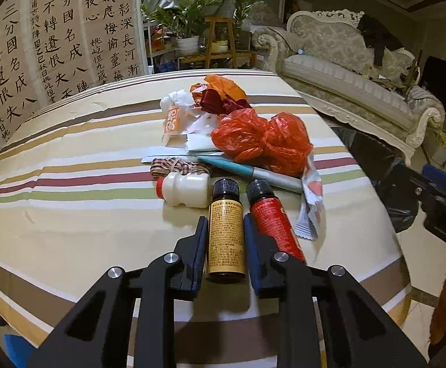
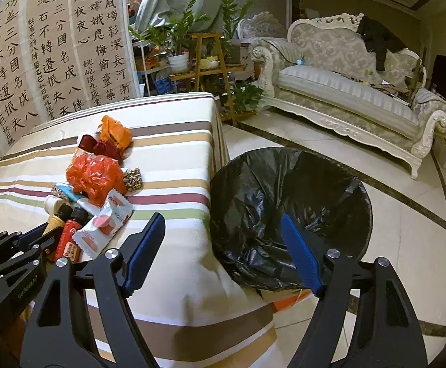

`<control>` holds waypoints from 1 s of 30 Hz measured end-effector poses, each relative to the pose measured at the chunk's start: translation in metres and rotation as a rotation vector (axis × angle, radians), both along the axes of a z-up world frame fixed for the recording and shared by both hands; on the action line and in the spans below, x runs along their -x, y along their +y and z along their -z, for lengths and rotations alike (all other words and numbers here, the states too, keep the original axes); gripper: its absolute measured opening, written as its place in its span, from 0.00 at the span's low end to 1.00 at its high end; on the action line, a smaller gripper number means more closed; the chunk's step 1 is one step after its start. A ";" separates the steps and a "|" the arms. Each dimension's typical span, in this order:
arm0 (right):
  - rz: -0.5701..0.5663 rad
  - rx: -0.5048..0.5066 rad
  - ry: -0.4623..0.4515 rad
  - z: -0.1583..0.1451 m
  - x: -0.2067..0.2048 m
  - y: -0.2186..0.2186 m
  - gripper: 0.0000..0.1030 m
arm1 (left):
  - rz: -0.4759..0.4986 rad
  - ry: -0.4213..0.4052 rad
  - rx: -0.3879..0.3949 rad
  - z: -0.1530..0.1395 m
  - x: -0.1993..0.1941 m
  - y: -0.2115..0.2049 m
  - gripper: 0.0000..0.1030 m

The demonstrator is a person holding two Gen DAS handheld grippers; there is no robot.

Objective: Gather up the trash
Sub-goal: 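Grasp the yellow-labelled bottle with the left tool while the right tool grasps the candy wrapper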

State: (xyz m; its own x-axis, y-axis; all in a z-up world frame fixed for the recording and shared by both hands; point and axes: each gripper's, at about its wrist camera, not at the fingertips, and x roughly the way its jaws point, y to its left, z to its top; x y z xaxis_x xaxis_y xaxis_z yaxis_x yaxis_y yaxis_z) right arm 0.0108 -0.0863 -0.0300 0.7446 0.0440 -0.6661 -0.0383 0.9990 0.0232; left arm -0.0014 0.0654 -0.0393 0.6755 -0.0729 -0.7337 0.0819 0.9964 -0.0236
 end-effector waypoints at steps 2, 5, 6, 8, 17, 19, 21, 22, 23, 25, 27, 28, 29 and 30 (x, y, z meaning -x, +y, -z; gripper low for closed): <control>-0.008 0.001 0.003 0.000 0.000 0.003 0.68 | 0.002 -0.009 0.002 -0.002 0.003 -0.001 0.24; -0.021 0.003 0.005 -0.001 0.000 0.010 0.68 | 0.001 -0.018 0.020 -0.007 0.007 0.002 0.24; -0.029 0.003 0.006 -0.002 0.000 0.013 0.68 | -0.002 -0.026 0.023 -0.010 0.008 0.004 0.24; -0.043 0.003 0.008 -0.002 0.001 0.020 0.68 | -0.010 -0.043 0.021 -0.015 0.011 0.007 0.24; -0.122 -0.005 0.046 0.001 -0.005 0.065 0.68 | -0.083 -0.077 0.000 -0.019 0.015 0.038 0.24; -0.136 0.008 0.057 0.004 -0.008 0.078 0.68 | -0.101 -0.075 0.003 -0.017 0.014 0.046 0.24; -0.146 0.023 0.068 0.008 -0.012 0.087 0.68 | -0.117 -0.074 0.007 -0.016 0.012 0.055 0.24; -0.151 0.035 0.076 0.010 -0.013 0.092 0.67 | -0.123 -0.074 0.011 -0.015 0.011 0.059 0.24; -0.157 0.042 0.087 0.012 -0.014 0.095 0.64 | -0.127 -0.074 0.016 -0.014 0.011 0.062 0.24; -0.163 0.042 0.105 0.016 -0.016 0.097 0.54 | -0.130 -0.073 0.025 -0.013 0.010 0.066 0.24; -0.163 0.036 0.119 0.018 -0.016 0.096 0.47 | -0.129 -0.071 0.032 -0.012 0.010 0.067 0.24; -0.165 0.029 0.127 0.019 -0.016 0.095 0.40 | -0.127 -0.069 0.037 -0.011 0.009 0.068 0.24; -0.162 0.026 0.133 0.019 -0.016 0.093 0.39 | -0.125 -0.067 0.043 -0.011 0.008 0.068 0.24; -0.161 0.027 0.134 0.020 -0.015 0.093 0.38 | -0.123 -0.066 0.046 -0.010 0.008 0.068 0.24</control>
